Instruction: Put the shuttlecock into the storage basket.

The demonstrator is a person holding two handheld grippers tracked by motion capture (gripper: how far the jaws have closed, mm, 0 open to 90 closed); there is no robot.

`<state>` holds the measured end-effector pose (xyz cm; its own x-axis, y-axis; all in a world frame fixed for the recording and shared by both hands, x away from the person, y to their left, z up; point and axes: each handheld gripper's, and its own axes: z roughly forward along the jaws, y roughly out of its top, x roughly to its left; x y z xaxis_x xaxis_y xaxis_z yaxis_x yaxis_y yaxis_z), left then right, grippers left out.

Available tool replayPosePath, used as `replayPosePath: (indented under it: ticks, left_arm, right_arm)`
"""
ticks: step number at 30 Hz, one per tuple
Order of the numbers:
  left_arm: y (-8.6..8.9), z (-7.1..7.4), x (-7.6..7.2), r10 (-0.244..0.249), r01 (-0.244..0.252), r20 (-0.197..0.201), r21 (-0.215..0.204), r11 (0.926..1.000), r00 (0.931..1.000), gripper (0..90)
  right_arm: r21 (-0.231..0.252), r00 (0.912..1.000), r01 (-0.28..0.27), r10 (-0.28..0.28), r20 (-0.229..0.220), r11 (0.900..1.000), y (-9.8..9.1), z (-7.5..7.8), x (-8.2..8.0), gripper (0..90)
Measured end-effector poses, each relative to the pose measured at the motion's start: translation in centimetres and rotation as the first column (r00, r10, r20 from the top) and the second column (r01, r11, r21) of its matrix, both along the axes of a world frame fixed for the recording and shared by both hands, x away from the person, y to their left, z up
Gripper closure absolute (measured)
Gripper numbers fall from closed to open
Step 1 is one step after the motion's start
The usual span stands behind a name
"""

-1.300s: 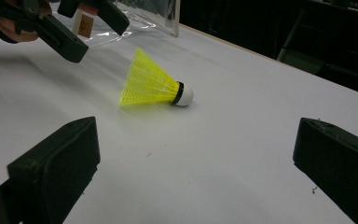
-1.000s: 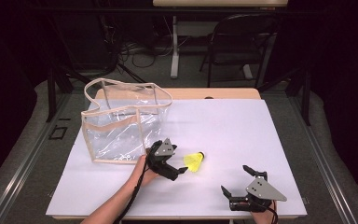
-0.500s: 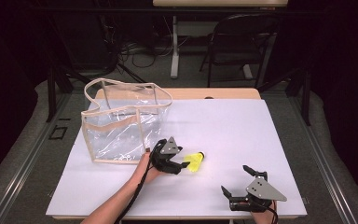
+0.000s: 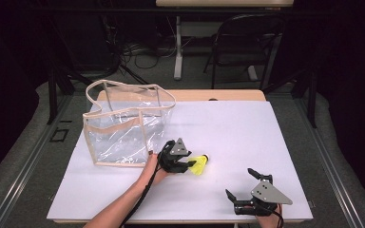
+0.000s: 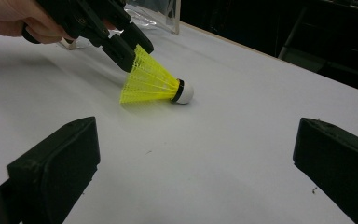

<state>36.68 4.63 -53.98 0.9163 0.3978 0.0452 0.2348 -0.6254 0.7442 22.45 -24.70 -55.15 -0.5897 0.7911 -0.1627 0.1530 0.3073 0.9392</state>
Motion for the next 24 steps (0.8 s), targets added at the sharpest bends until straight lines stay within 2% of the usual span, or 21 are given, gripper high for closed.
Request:
replayPosePath:
  ticks: [14, 24]
  left_arm:
    - [-0.01, -0.70, 0.44, 0.013, -0.013, -0.037, 0.007, 0.9999, 0.9992, 70.9]
    - [-0.19, -0.91, 0.25, 0.011, -0.011, -0.024, 0.009, 0.9999, 0.9996, 83.4]
  right_arm:
    - [-0.006, 1.0000, -0.003, 0.003, -0.008, 1.0000, 0.07, -0.05, -0.01, 0.2]
    - [-0.005, 1.0000, -0.001, 0.001, -0.009, 1.0000, 0.06, -0.11, 0.01, 0.2]
